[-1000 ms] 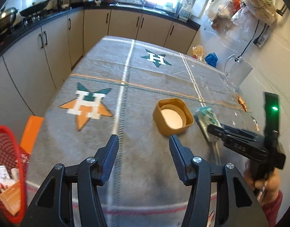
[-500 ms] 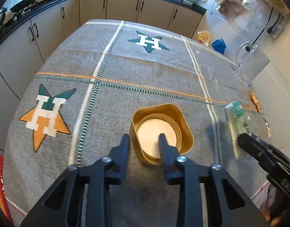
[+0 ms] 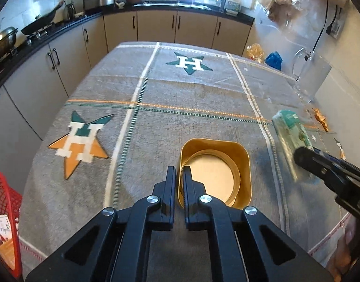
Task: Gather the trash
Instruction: 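Carry the yellow container in the left gripper while the right gripper carries the pouch to the basket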
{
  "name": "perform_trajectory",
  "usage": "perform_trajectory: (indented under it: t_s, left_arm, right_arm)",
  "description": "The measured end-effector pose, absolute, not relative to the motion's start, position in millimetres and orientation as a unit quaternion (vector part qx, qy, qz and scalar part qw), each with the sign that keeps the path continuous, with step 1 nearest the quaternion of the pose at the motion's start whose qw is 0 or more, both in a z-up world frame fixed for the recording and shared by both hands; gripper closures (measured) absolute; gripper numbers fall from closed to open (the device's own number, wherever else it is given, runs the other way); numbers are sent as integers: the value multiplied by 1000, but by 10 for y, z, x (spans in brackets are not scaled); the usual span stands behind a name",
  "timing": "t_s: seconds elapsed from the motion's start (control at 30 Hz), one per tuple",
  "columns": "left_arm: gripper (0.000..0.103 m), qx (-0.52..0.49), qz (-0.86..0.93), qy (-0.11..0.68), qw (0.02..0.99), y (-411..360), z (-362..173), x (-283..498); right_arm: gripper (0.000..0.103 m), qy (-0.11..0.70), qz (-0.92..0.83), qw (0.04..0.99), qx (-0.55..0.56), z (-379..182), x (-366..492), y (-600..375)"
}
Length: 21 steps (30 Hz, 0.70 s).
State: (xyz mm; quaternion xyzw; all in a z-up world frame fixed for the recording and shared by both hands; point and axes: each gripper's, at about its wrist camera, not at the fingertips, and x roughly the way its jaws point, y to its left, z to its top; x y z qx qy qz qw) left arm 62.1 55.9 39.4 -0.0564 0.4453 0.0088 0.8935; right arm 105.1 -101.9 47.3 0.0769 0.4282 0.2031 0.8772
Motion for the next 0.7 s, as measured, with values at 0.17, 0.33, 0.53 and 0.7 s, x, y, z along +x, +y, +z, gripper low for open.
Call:
perform_trajectory:
  t_s: [0.17, 0.33, 0.53, 0.7]
  left_arm:
    - [98, -47, 21, 430, 901, 622, 455, 418]
    - [98, -44, 31, 420, 906, 693, 485, 256]
    - [98, -44, 36, 416, 908, 754, 477, 112]
    - [98, -45, 39, 414, 908, 788, 473, 8]
  right_arm:
    - [60, 421, 211, 880, 63, 481, 1005, -933]
    - [60, 420, 218, 880, 46, 445, 969, -839]
    - [60, 418, 223, 880, 37, 433, 950, -785]
    - [60, 416, 227, 880, 32, 433, 933, -753]
